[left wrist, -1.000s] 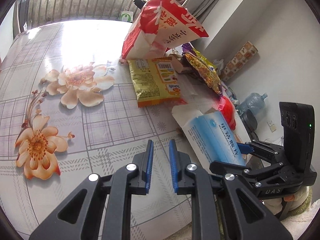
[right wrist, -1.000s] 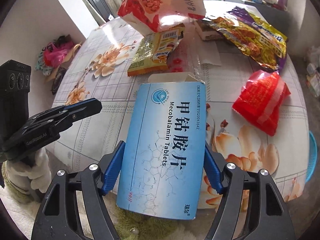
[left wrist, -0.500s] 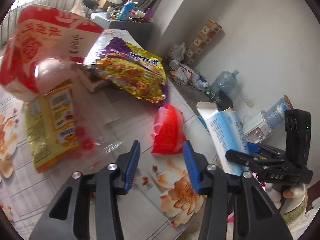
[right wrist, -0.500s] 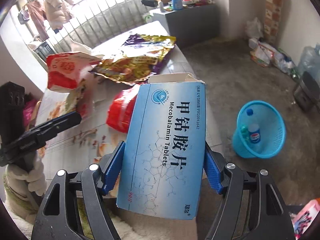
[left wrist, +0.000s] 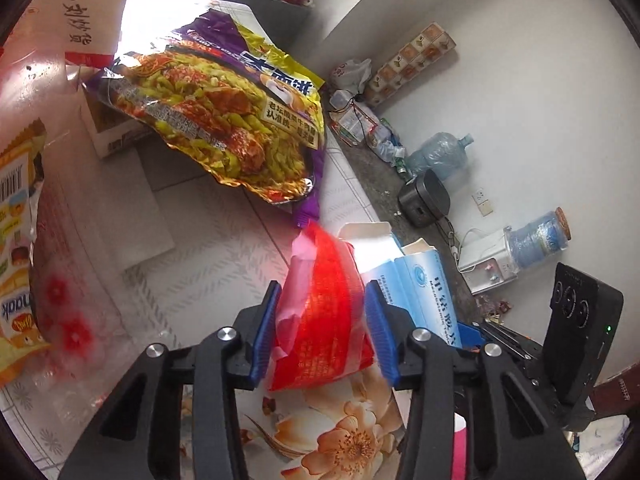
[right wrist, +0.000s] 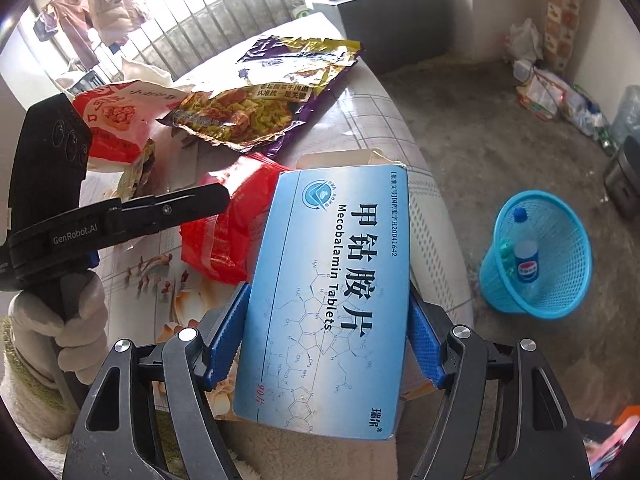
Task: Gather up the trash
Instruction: 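Grasp the red snack bag with the left gripper while right gripper holds the box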
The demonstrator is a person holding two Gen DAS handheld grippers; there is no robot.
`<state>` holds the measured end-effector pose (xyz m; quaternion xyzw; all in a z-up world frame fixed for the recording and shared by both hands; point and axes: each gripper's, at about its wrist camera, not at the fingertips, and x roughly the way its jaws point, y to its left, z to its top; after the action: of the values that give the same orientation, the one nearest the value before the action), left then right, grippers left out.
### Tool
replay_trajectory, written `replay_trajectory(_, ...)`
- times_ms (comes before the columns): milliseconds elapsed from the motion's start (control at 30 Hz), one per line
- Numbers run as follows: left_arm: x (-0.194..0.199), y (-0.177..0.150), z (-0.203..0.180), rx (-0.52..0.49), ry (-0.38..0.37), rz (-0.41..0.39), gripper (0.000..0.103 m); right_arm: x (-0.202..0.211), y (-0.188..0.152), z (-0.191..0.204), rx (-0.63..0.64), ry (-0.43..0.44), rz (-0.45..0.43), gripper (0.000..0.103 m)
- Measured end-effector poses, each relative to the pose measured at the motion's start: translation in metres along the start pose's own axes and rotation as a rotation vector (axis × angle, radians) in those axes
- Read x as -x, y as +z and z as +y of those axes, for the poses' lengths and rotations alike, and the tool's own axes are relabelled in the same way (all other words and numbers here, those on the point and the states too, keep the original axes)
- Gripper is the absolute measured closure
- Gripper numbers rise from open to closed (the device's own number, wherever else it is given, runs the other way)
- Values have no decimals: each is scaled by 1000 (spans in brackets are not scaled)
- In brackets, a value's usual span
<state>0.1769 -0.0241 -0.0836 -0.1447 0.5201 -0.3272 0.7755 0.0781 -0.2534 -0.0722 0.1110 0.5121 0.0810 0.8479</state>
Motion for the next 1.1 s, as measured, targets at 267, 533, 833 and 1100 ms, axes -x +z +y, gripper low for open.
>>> replay_trajectory(267, 27, -31, 0, -15, 44, -20, 72, 4, -9, 6, 6, 35, 10, 35)
replay_trajectory(533, 53, -52, 8, 1, 81, -79, 84, 5, -5, 15, 17, 59, -2, 35)
replay_trajectory(833, 69, -52, -5, -39, 108, -133, 85, 14, -1, 13, -4, 111, -17, 35)
replay_trajectory(1100, 77, -45, -31, -101, 92, -175, 85, 29, 8, 2, -46, 144, -52, 35)
